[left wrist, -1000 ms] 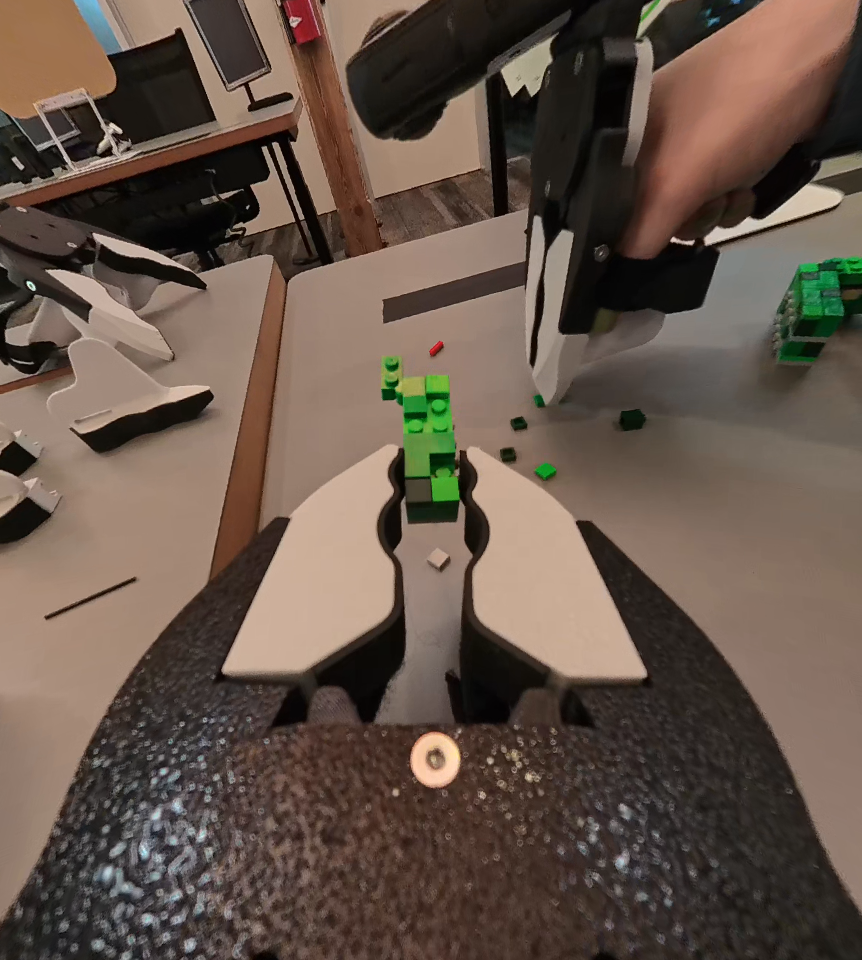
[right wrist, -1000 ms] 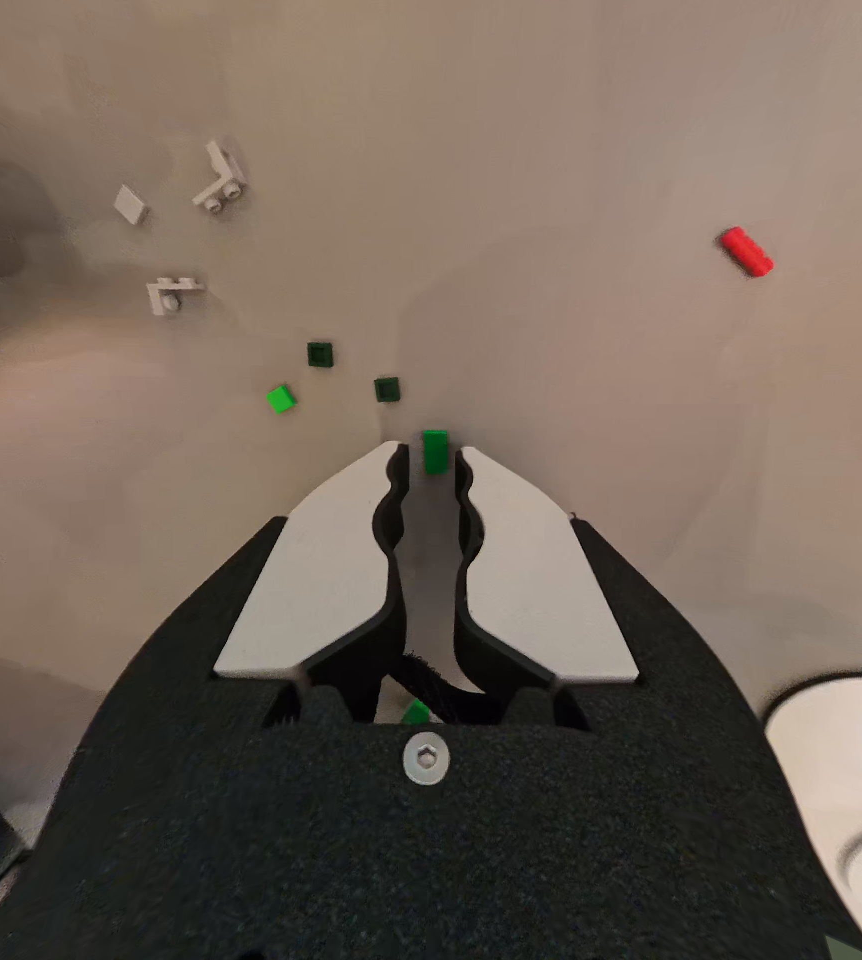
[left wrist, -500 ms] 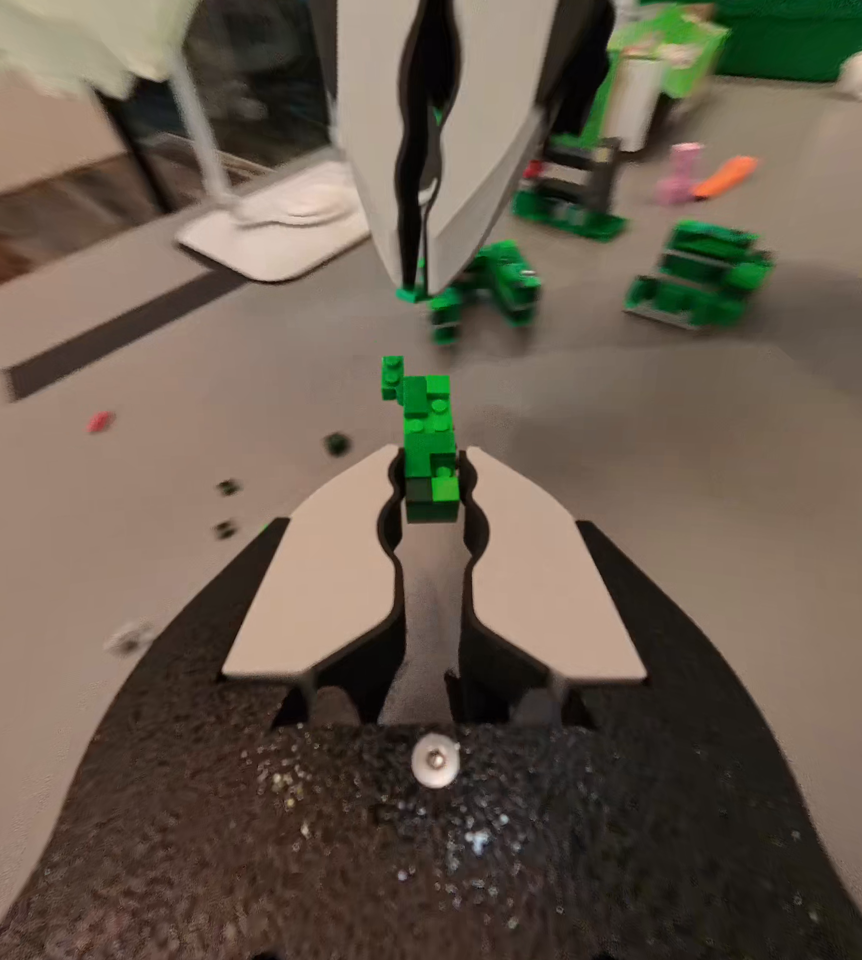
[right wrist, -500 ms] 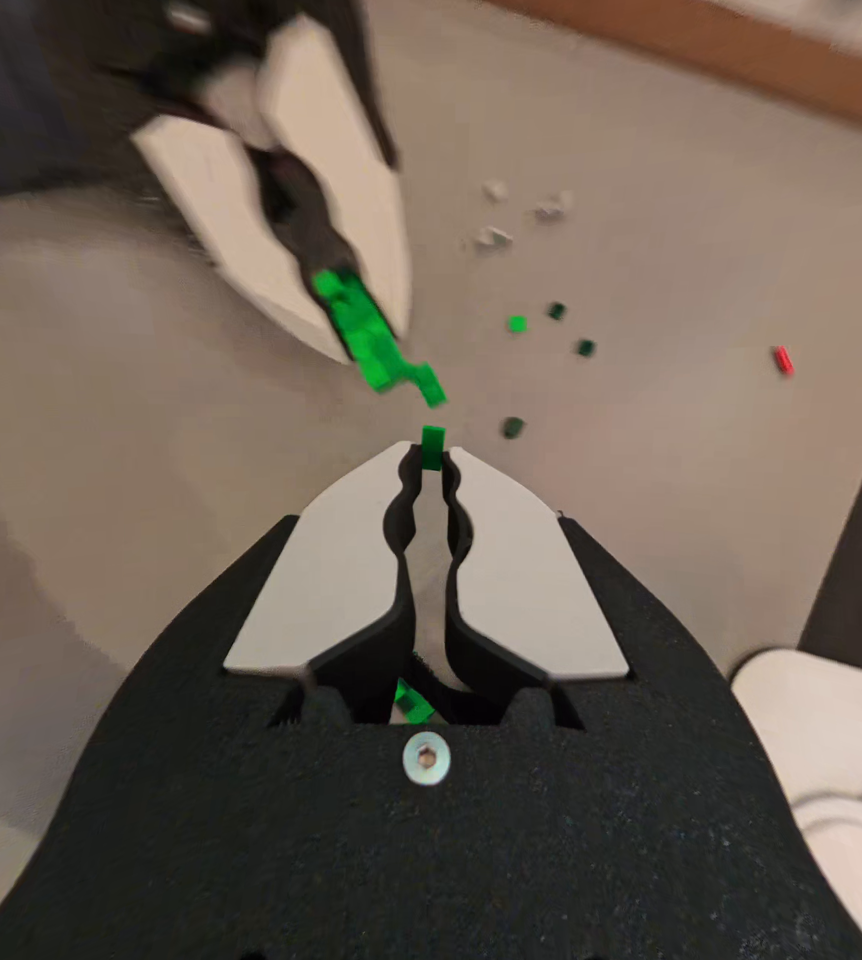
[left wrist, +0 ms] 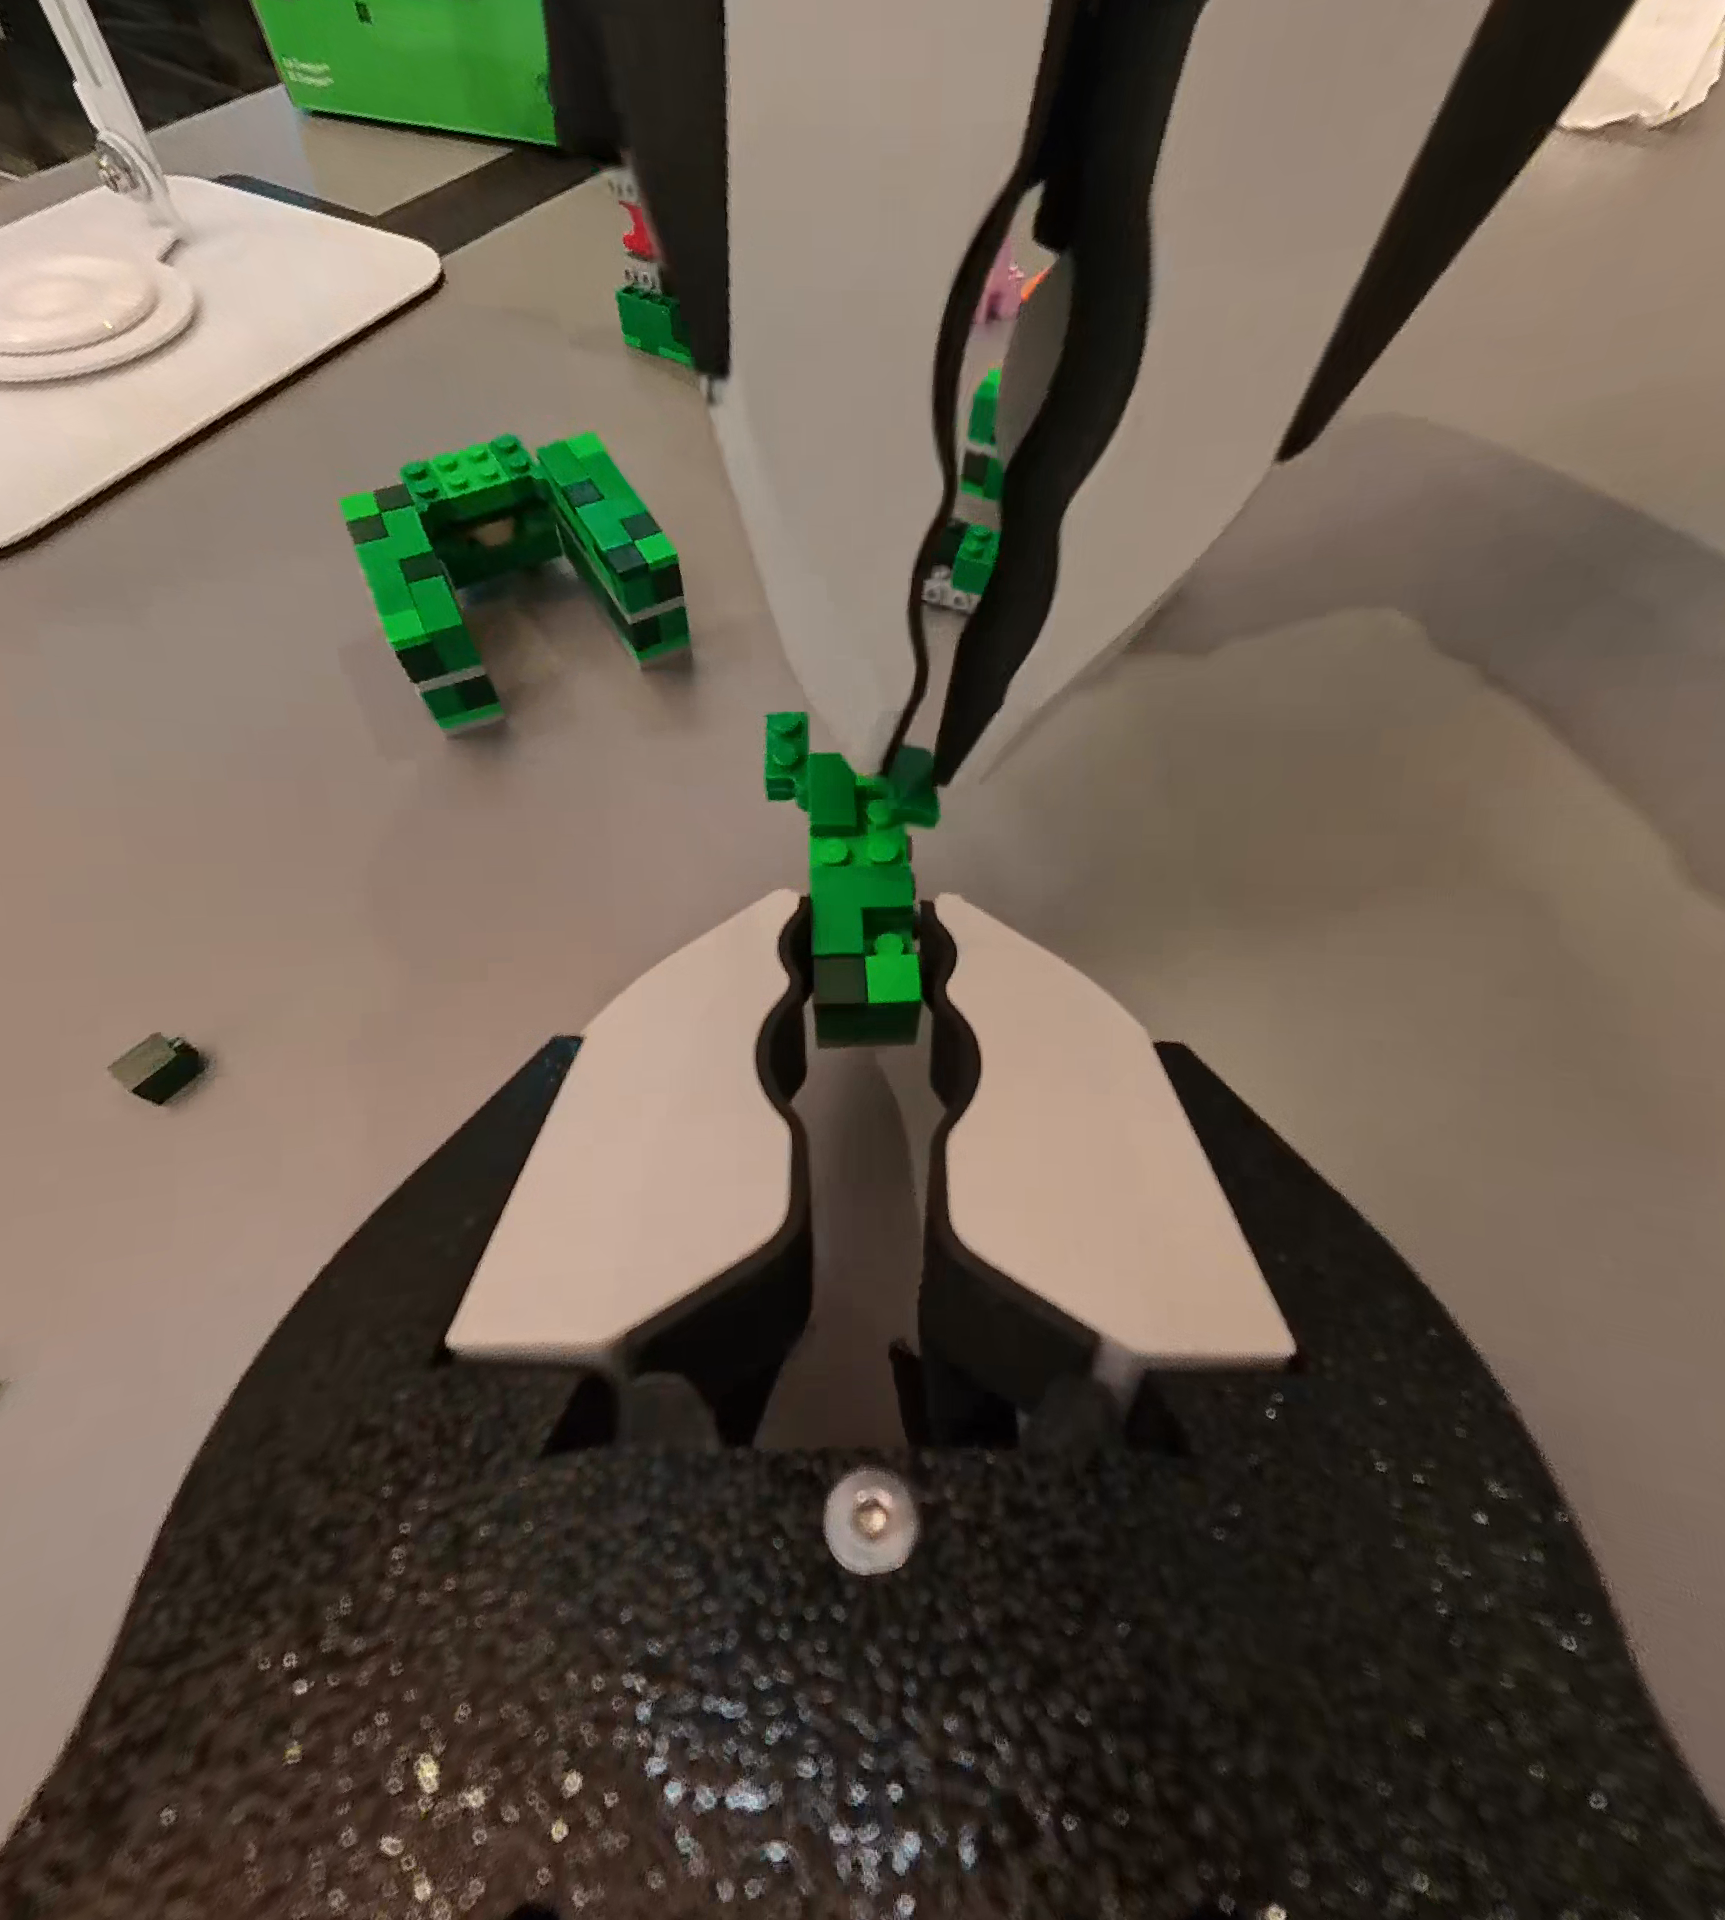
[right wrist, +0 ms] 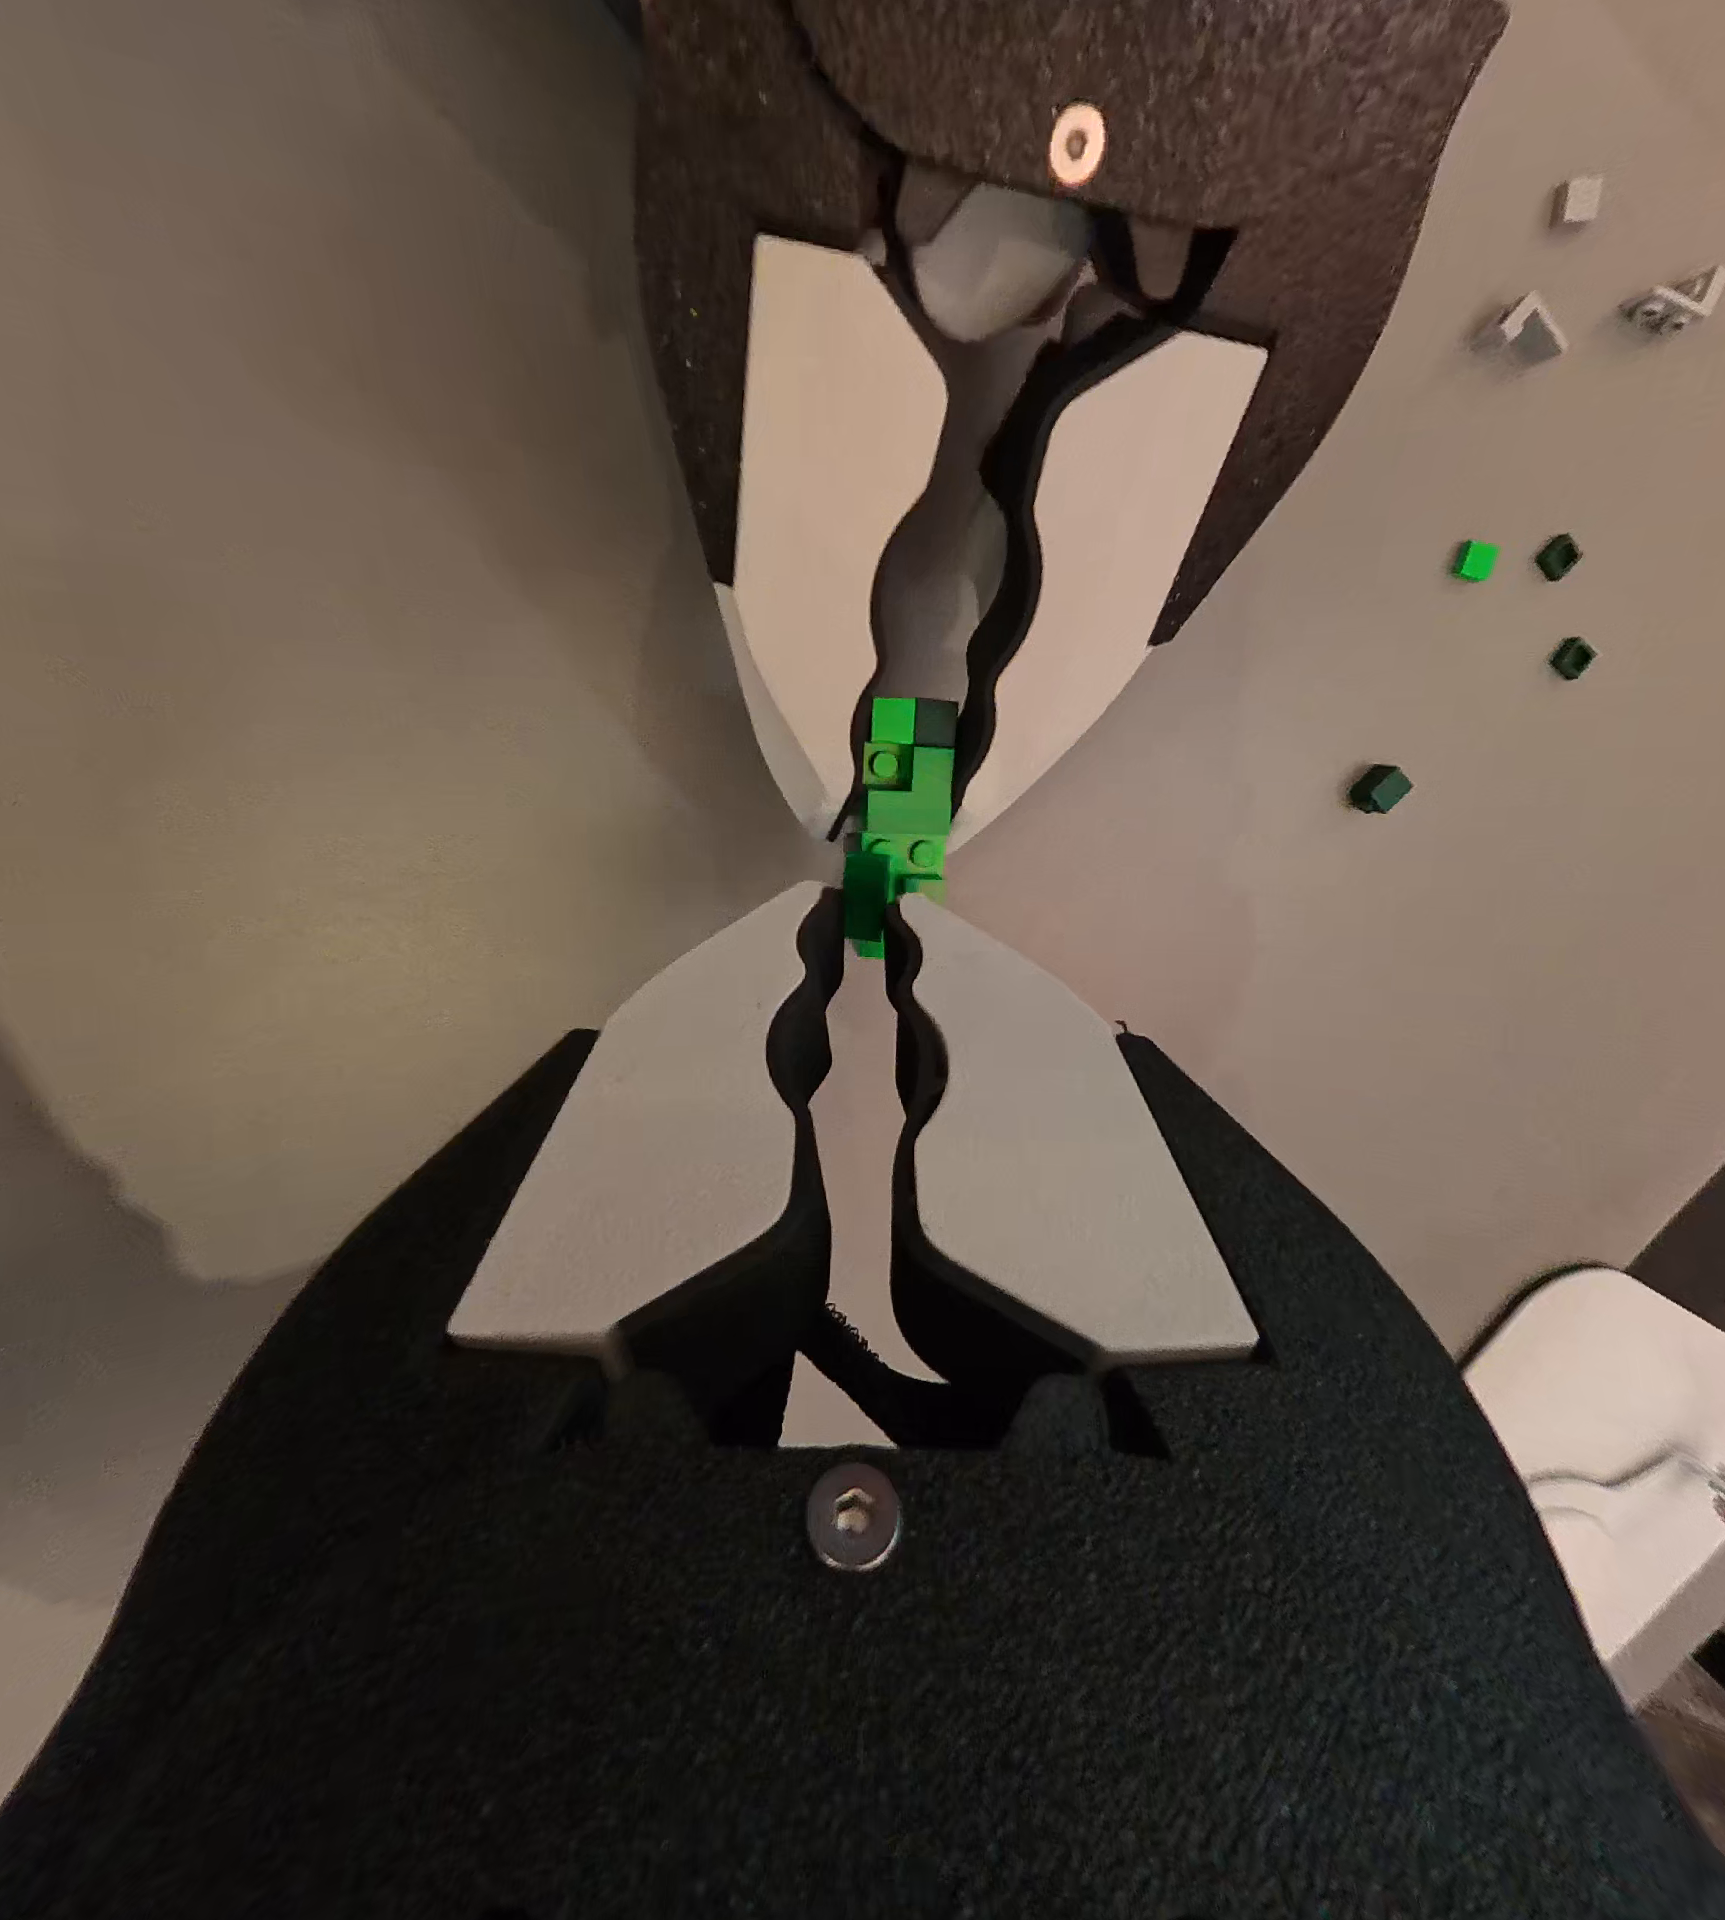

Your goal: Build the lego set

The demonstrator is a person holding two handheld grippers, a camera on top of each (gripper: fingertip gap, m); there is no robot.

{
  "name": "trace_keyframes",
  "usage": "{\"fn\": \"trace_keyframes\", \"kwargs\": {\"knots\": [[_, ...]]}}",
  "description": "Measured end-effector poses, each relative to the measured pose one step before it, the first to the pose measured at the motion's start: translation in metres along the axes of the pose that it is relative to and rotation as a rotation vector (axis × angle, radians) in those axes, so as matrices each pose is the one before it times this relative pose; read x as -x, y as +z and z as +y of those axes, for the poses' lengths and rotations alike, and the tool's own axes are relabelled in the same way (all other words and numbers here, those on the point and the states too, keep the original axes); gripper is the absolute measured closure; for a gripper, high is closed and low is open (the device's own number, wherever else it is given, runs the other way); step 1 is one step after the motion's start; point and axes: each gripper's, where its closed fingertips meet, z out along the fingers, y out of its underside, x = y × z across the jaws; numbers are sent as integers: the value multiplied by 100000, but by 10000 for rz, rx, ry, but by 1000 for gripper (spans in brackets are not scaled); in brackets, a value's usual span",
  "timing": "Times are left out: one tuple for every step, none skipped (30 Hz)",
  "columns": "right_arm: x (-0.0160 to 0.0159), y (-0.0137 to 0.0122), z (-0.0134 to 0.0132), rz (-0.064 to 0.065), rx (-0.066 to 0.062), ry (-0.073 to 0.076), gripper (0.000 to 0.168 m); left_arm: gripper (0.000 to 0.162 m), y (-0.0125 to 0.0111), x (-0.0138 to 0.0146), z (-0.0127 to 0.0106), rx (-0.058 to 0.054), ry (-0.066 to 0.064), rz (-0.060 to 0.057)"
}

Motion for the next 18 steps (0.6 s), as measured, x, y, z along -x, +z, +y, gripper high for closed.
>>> {"fn": "trace_keyframes", "kwargs": {"knots": [[-26,229,108,33,108,-61,161,143,-3,-16,-6,3,32,-9],[-27,188,64,37,71,-72,161,143,14,-55,23,19,29,24],[-92,136,-20,76,21,-65,161,143,58,-5,84,75,15,-9],[-28,86,-37,31,-1,-55,161,143,72,-79,72,68,51,24],[-20,72,-5,4,37,-27,161,143,54,-78,54,51,68,12],[-43,76,56,17,70,-15,161,143,44,-48,40,43,50,2],[27,65,37,-27,48,-29,161,143,25,-27,36,29,20,8],[83,87,-29,-62,2,-30,161,143,22,-15,9,11,-6,18],[14,63,-26,-6,12,-8,161,143,-32,-1,-23,-20,-15,16],[-17,44,20,6,43,8,161,143,4,31,10,14,-28,-7],[1,-3,4,-28,26,20,161,143,4,-25,0,3,-3,23],[1,10,-2,-37,6,37,161,143,0,-5,-7,-8,2,0],[27,-6,-8,-53,-5,46,161,143,-6,-9,-14,-6,-3,11],[64,2,-10,-75,-5,36,161,143,2,-17,-4,-3,3,15],[84,6,-8,-80,3,26,161,143,1,-1,-3,-2,0,0],[91,19,-3,-73,12,19,161,143,-15,20,-21,-20,-11,-10],[12,33,5,-11,21,10,161,143,-22,-1,-34,-25,-17,20],[-22,12,6,21,14,-11,161,143,5,6,-1,2,-18,1]]}}
